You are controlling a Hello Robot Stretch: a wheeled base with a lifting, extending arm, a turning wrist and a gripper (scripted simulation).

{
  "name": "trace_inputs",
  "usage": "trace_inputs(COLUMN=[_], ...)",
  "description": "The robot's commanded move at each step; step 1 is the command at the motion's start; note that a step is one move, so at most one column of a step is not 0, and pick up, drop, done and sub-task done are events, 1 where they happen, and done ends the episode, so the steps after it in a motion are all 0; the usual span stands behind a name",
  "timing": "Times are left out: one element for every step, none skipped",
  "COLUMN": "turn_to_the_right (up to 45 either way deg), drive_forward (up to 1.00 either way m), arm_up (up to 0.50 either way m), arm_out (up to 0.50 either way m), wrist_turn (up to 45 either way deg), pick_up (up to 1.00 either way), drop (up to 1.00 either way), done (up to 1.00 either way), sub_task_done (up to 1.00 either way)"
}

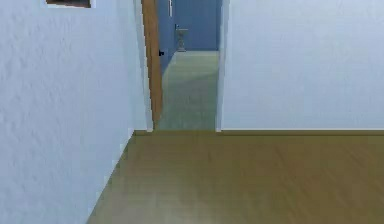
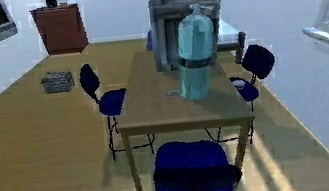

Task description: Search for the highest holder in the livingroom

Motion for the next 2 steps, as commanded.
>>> trace_inputs(turn_to_the_right=[-45.0,-45.0], drive_forward=[0.0,0.0], arm_up=[0.0,0.0], arm_out=[0.0,0.0], wrist_turn=[0.0,0.0], pick_up=[0.0,0.0], drop=[0.0,0.0], done=[0.0,0.0], sub_task_done=[0.0,0.0])
